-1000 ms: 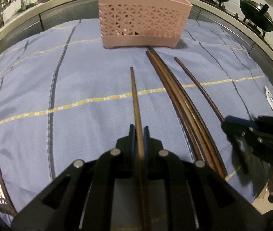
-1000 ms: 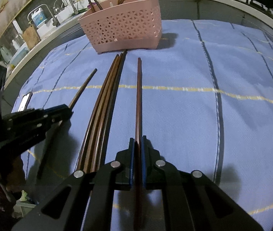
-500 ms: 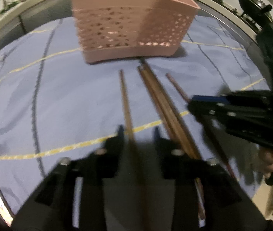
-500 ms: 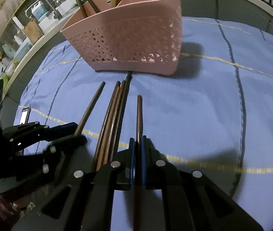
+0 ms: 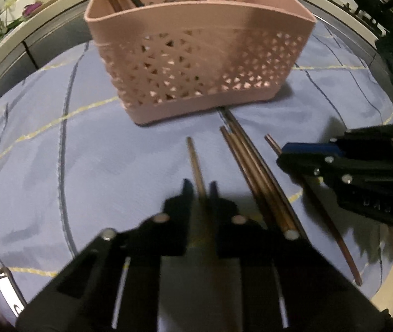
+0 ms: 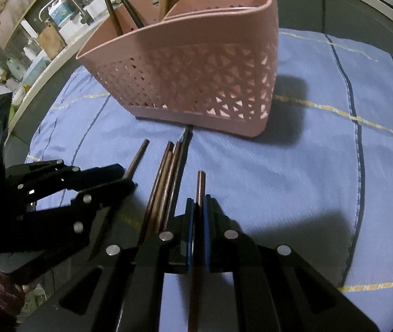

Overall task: Organize utensils
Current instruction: 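Lift both held chopsticks over the pink basket and release them inside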

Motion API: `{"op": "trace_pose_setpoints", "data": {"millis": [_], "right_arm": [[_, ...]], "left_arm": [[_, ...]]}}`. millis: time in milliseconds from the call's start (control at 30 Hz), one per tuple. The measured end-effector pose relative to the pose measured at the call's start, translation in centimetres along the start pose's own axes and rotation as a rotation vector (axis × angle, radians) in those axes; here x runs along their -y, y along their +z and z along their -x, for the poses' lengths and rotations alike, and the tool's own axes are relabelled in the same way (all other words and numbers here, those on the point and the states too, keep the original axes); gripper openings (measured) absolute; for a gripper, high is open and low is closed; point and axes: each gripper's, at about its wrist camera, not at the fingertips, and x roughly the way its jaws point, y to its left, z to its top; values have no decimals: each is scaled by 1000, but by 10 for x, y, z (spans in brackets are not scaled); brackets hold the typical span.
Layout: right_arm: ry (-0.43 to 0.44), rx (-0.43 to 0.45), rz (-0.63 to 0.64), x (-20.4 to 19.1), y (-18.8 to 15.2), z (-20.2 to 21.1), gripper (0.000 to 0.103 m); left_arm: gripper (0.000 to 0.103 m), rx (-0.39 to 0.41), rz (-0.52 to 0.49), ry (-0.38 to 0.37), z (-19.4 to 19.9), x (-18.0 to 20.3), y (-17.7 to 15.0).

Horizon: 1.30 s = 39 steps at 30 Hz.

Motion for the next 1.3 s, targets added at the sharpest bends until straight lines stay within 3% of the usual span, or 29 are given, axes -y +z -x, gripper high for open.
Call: {"op": "trace_pose_setpoints", "data": {"millis": [133,267,567,733,867,1033,1167,1300], "right_arm": [[-16,24,4,-9,-6,2,5],[-18,117,32,-20,-17,30,5],[21,437,98,-46,-37,139,5],[13,563,109,-54,-30,181,5],[13,633,118,-56,-12,214,5],[11,699,120,-65,45,240,5],[18,731,85,-67,99,244,5],[-15,746,84,-68,138,233,5]], "left_arm": [[6,10,14,6,1,4,-1],[4,67,50,-21,23,5,-9],[4,353,75,-90,143,0,-20],[4,493,79,-101,198,4,-10],[4,580,82,-102,231,-4,6],[4,657,109,-82,258,-13,49],[4,682,143,-56,265,-27,98],[4,661,149,-29,255,-35,123]]}}
